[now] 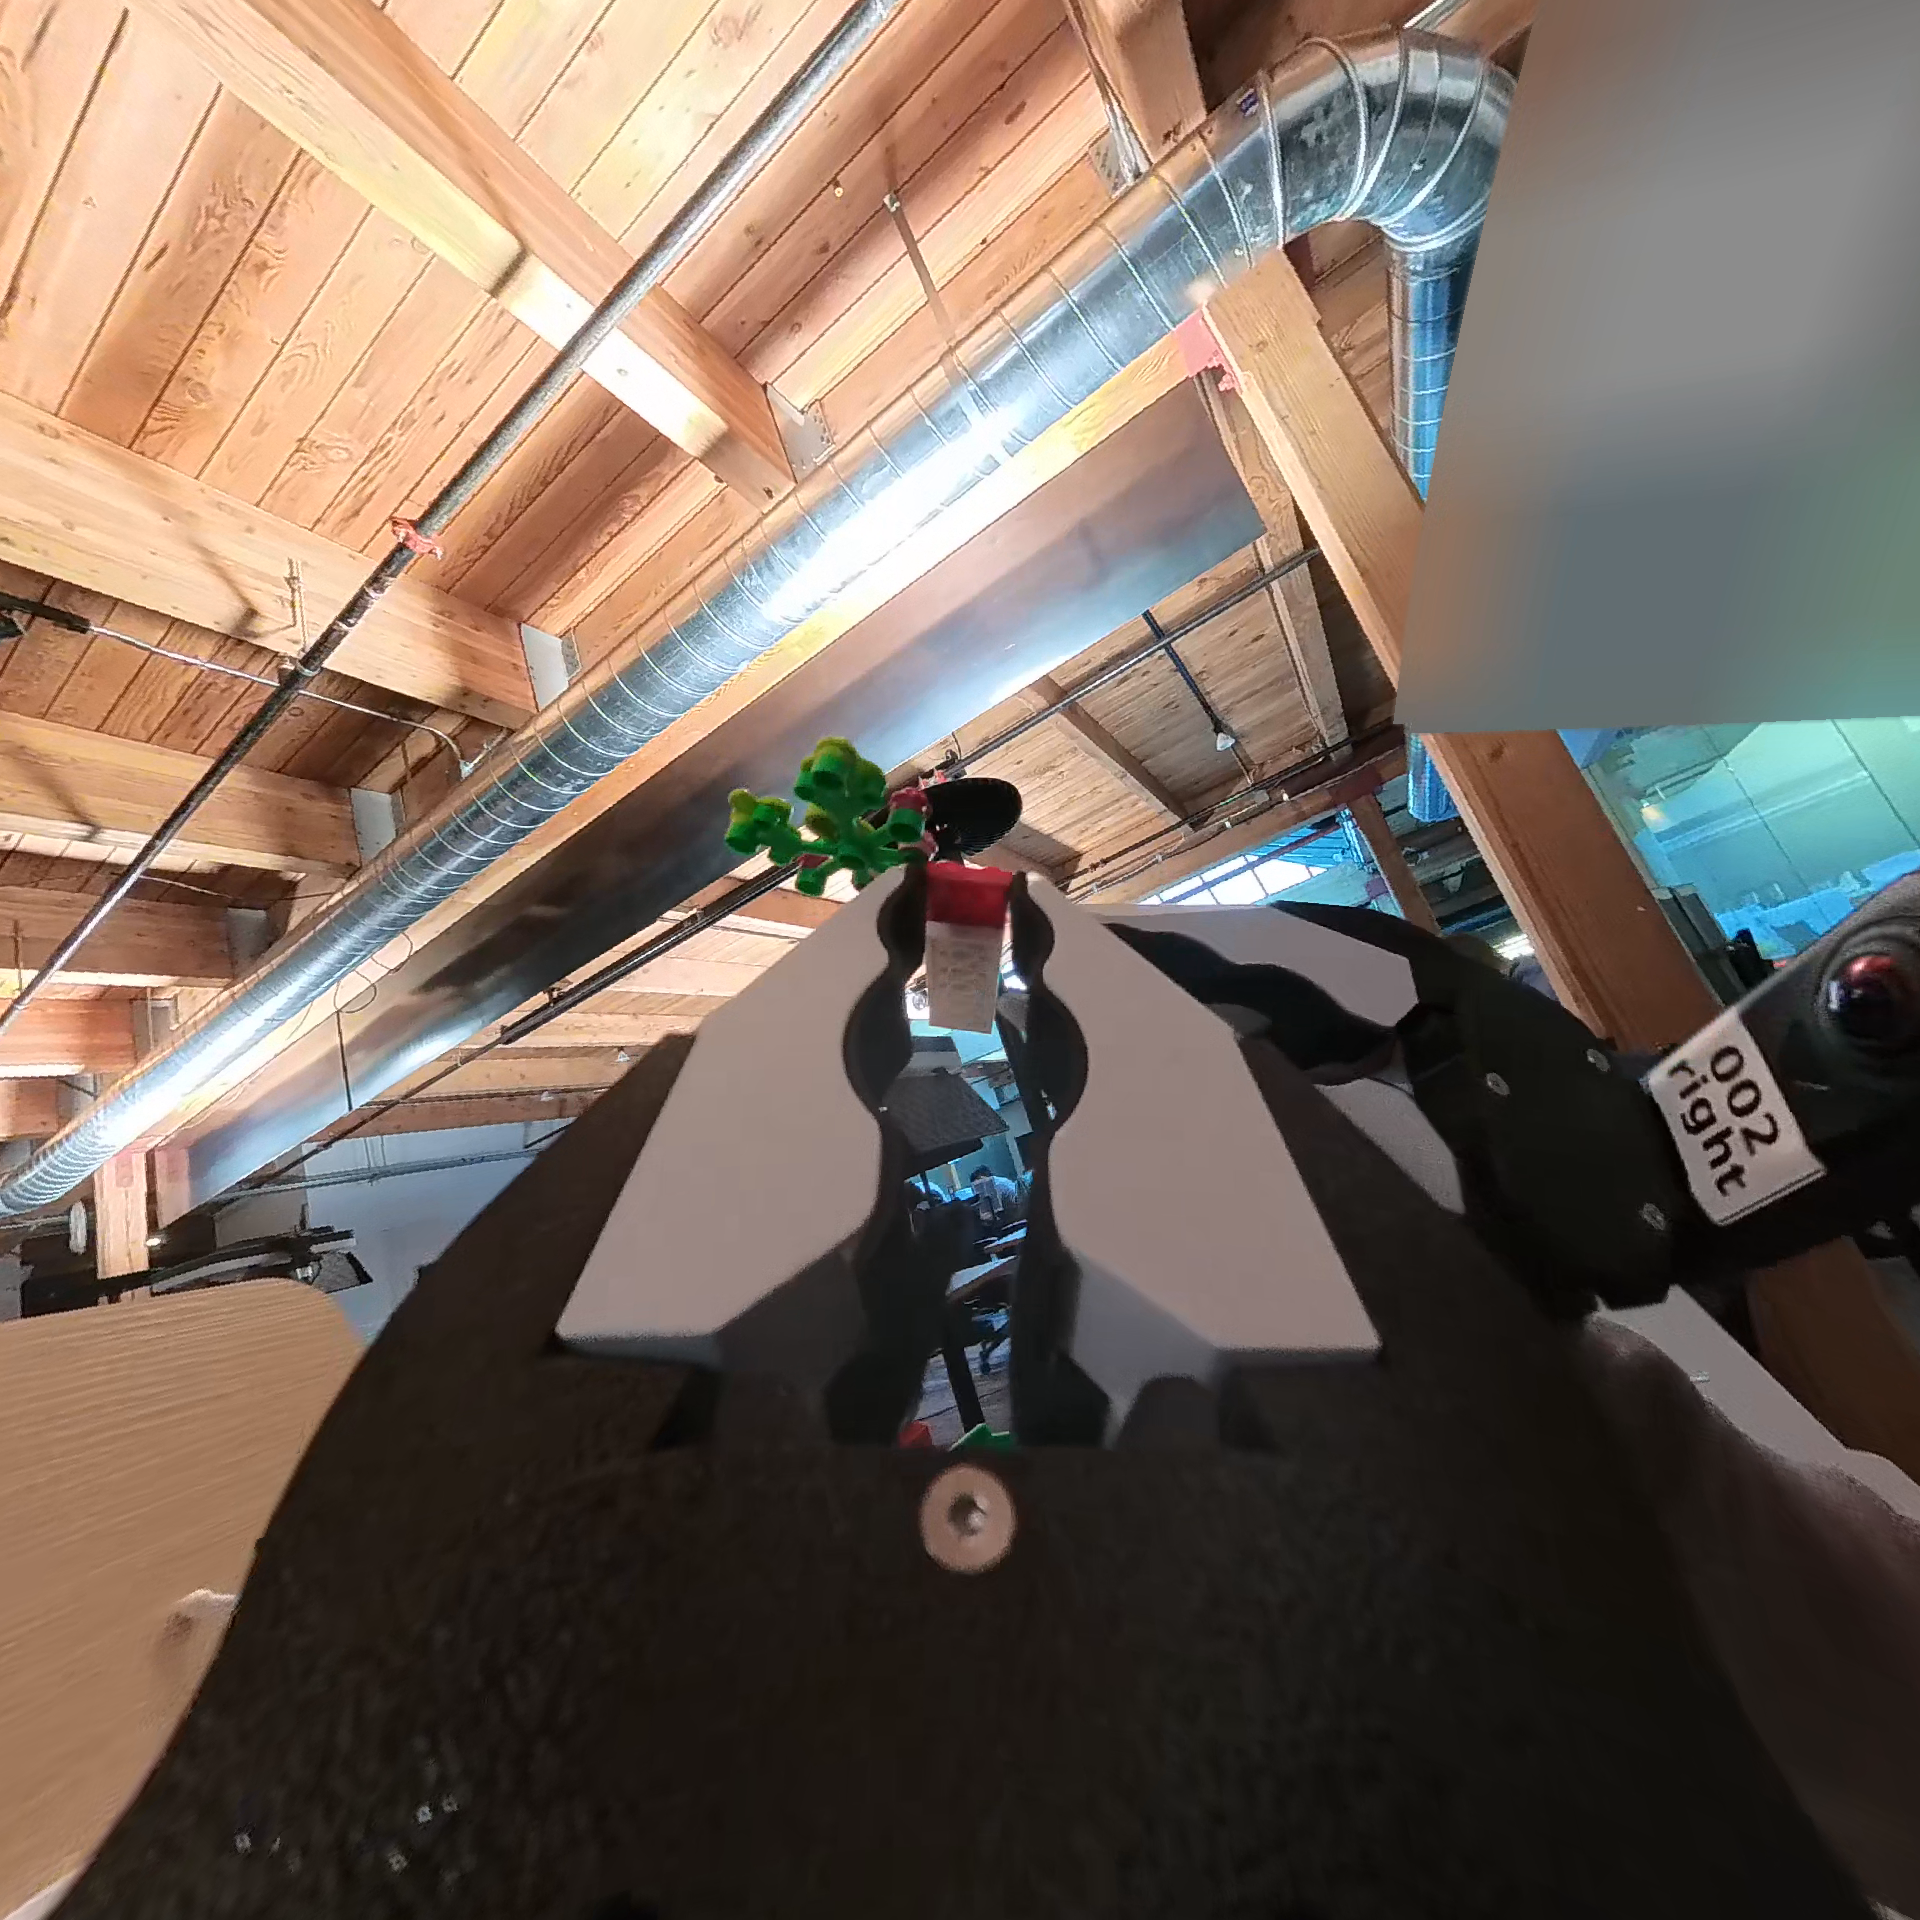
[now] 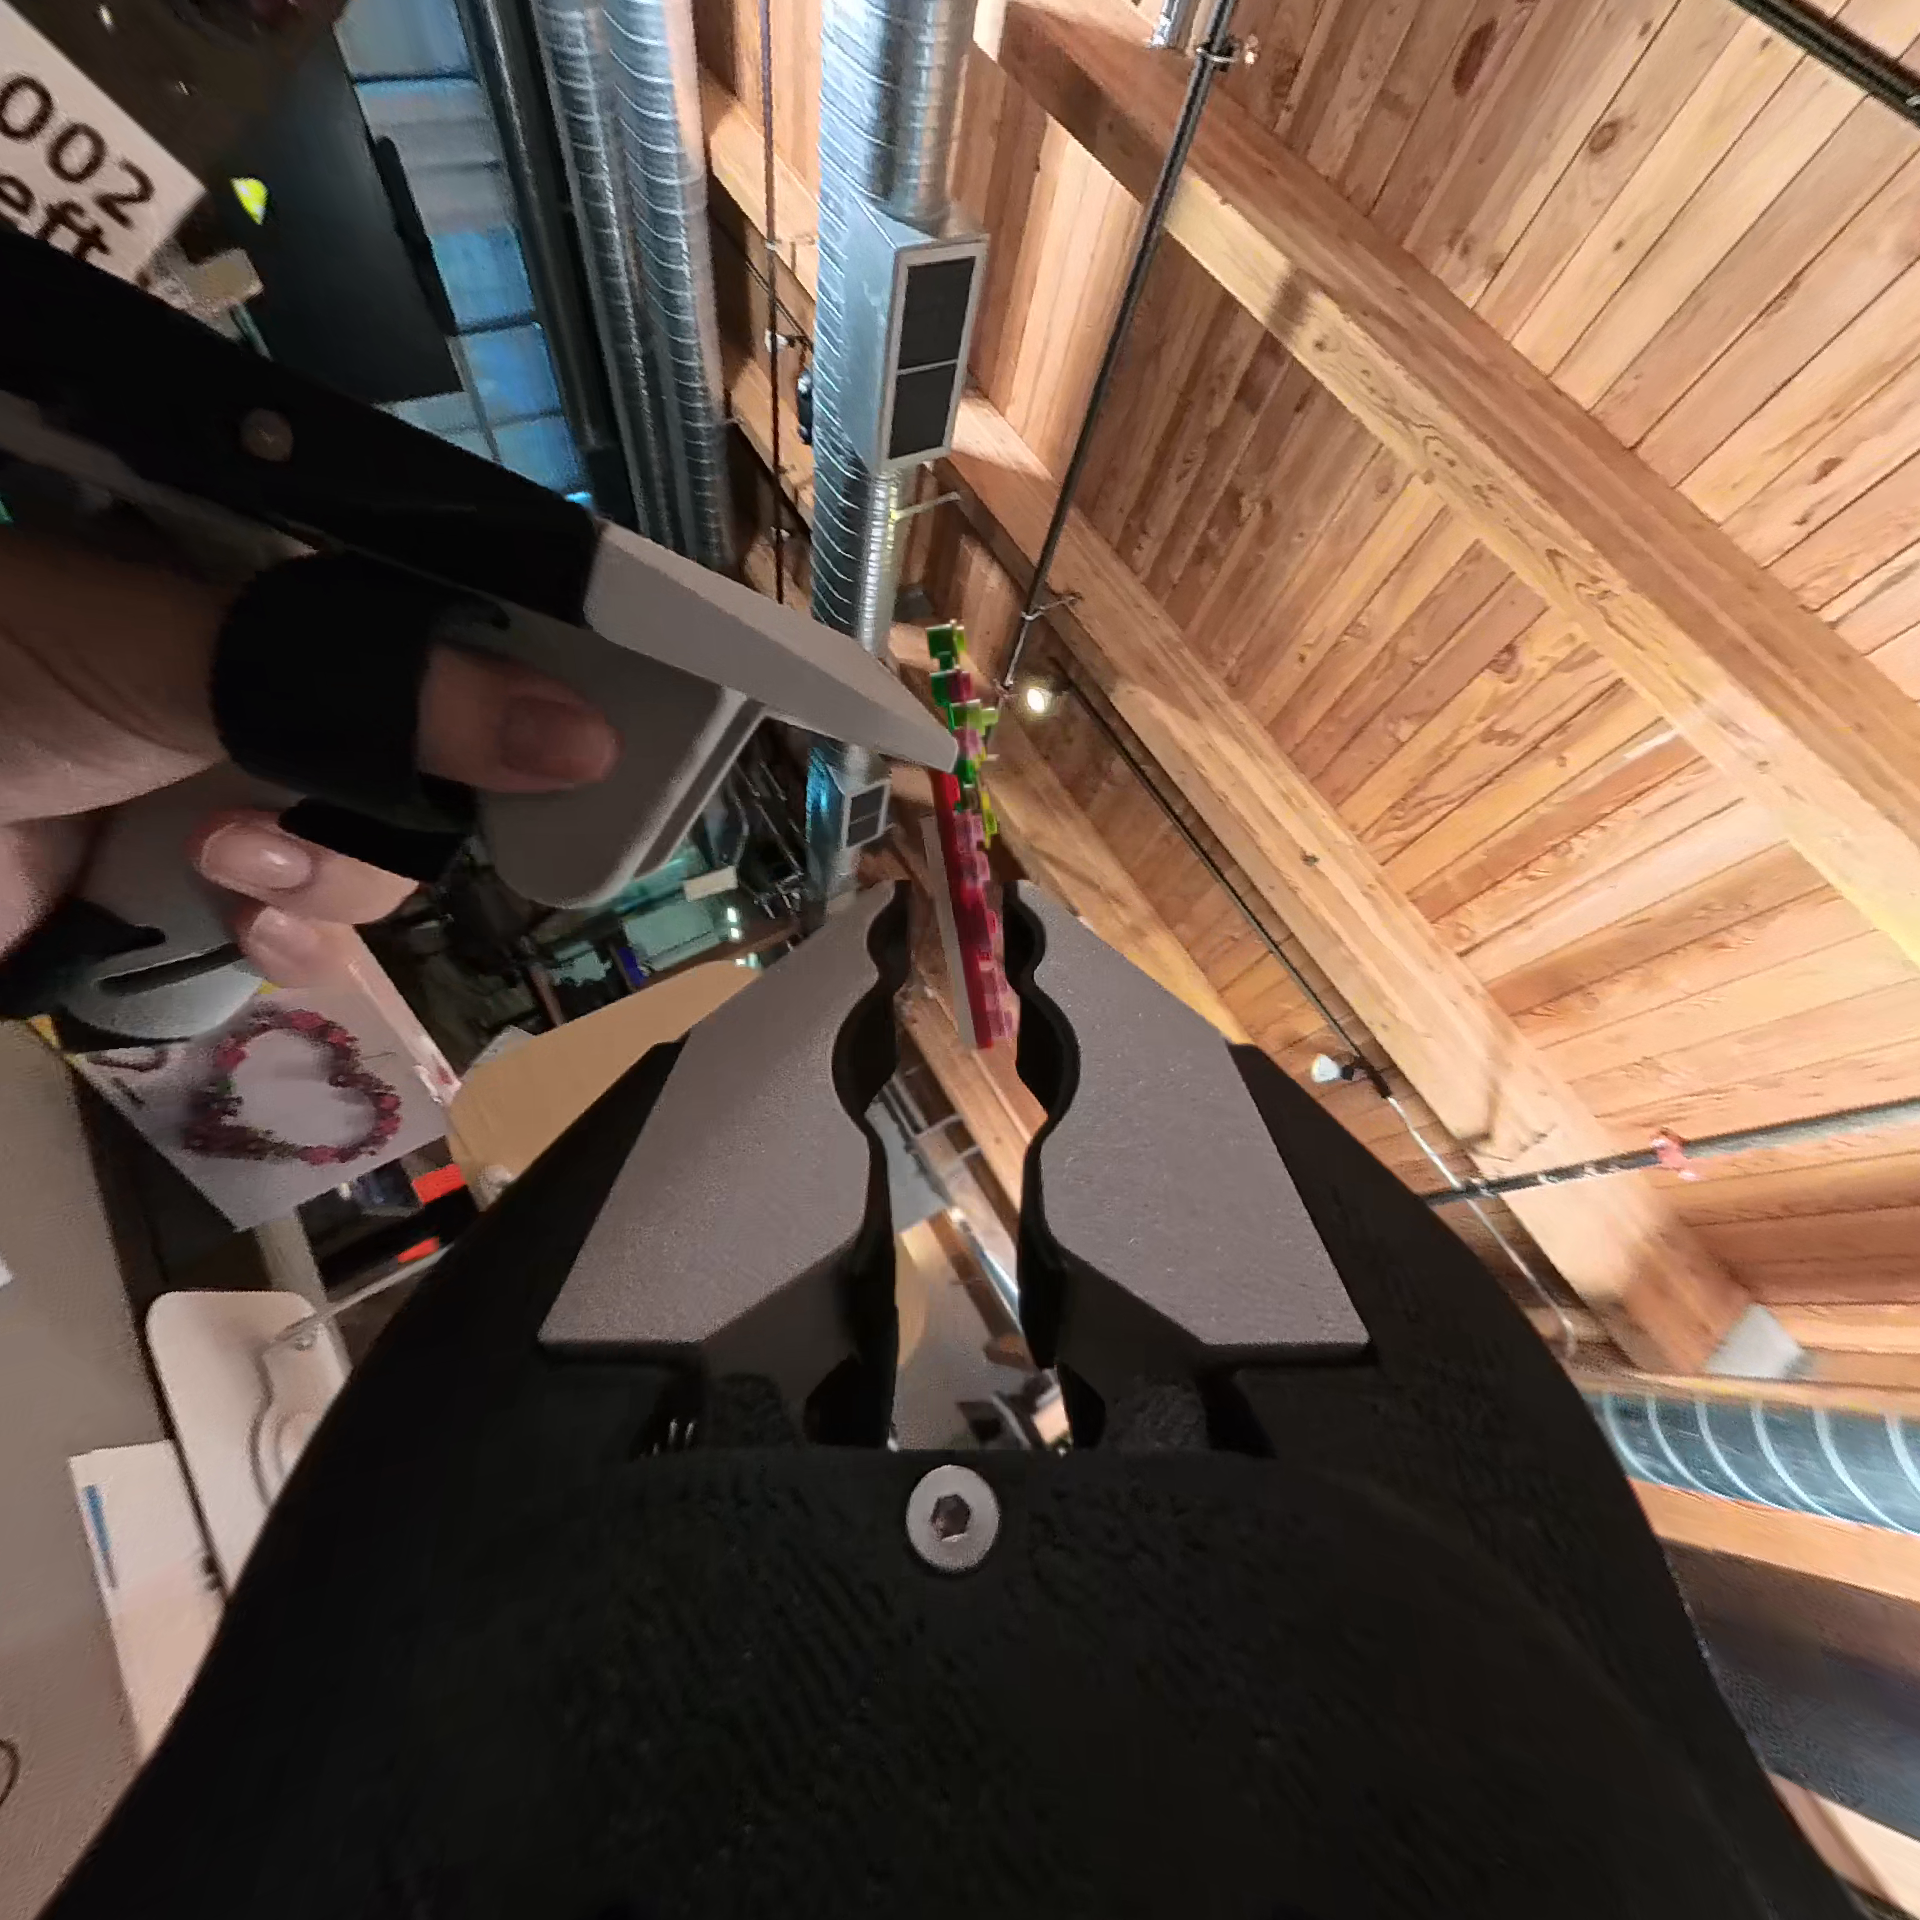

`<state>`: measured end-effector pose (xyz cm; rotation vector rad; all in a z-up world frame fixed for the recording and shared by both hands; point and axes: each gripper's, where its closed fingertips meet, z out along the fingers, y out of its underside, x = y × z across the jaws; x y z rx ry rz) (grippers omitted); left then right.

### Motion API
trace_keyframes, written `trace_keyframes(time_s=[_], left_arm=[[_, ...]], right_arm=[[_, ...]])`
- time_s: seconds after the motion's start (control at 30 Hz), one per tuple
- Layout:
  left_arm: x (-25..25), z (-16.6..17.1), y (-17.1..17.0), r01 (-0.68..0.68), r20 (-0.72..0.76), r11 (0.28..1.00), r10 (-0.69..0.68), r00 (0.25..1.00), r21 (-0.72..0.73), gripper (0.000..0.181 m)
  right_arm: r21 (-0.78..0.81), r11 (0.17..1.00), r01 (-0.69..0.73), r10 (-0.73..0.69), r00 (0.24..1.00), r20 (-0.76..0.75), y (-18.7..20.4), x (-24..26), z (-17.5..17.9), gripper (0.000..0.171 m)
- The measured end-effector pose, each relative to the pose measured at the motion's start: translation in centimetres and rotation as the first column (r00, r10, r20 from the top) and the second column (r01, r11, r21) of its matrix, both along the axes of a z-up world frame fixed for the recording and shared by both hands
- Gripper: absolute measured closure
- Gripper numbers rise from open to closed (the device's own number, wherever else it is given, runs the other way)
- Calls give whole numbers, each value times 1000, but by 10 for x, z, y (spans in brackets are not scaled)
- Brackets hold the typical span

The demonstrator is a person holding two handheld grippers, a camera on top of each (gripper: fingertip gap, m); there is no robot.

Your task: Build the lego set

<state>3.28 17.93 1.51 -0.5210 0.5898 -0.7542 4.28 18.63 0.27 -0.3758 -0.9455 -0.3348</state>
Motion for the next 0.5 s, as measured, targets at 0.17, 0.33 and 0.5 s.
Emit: trace_keyframes(time_s=[0.17,0.33,0.5], left_arm=[[-8,-1,6,68,-4,997,-68,998,-23,167],[-1,-11,11,188,-122,979,-197,973,-79,167],[13,-27,0,309,-254,947,-322,912,-91,167]], right_arm=[[-229,957,-179,207,973,103,-5,-8,-18,151],[-503,700,-508,498,851,-167,-28,6,6,139],[-754,385,-532,452,821,-349,-6,14,-2,124]])
